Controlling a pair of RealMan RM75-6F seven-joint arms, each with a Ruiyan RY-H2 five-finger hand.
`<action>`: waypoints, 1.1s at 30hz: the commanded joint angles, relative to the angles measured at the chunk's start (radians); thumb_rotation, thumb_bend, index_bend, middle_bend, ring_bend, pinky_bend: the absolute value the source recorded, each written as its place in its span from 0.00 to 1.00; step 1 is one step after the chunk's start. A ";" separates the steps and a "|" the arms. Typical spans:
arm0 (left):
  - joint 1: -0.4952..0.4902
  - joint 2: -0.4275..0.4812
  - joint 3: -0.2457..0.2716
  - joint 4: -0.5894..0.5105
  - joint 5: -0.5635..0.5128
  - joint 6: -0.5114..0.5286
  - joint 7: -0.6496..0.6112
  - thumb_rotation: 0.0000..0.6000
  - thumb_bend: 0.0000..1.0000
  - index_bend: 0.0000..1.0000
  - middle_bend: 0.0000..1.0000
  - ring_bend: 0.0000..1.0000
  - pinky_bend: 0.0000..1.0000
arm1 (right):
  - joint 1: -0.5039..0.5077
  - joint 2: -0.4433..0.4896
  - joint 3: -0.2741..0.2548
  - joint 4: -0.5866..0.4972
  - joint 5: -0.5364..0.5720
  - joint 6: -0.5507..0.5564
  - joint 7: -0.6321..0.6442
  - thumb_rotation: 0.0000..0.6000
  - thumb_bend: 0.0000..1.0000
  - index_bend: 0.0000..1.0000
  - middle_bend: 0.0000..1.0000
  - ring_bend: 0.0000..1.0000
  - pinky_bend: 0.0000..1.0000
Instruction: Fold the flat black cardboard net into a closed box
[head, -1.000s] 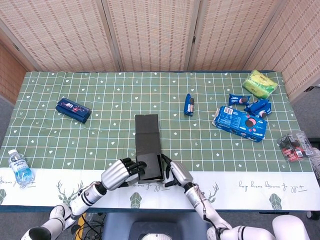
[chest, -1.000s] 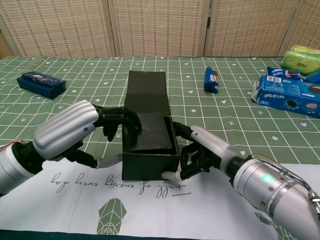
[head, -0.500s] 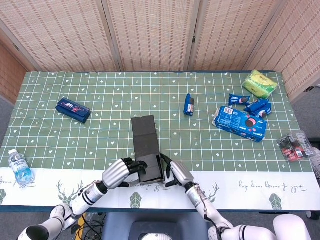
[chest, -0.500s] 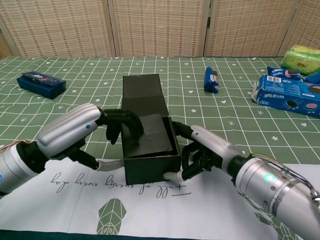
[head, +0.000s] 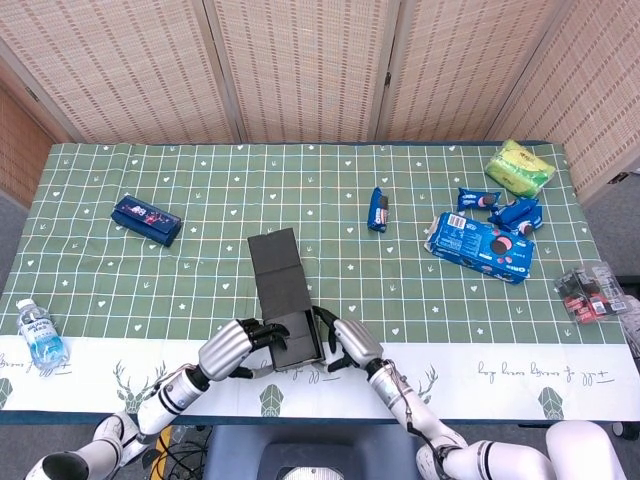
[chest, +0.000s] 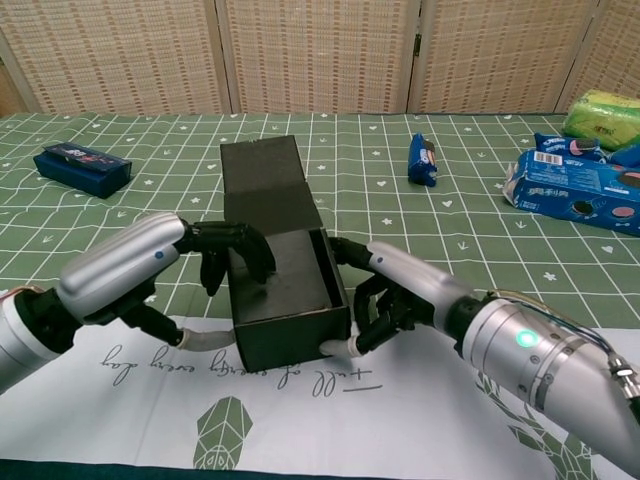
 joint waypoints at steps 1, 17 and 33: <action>0.002 0.002 0.003 0.001 0.002 -0.001 -0.003 1.00 0.11 0.40 0.34 0.57 0.56 | 0.005 0.005 0.000 0.003 0.000 -0.005 -0.004 1.00 0.51 0.23 0.27 0.65 0.89; -0.008 -0.013 0.028 0.052 0.039 0.001 0.051 1.00 0.11 0.45 0.36 0.57 0.57 | 0.011 0.018 -0.014 0.000 -0.004 -0.007 -0.003 1.00 0.50 0.23 0.27 0.65 0.89; -0.026 -0.056 0.053 0.162 0.064 0.007 0.091 1.00 0.11 0.60 0.53 0.62 0.57 | 0.011 0.024 -0.023 -0.017 -0.006 0.000 0.002 1.00 0.49 0.23 0.27 0.65 0.89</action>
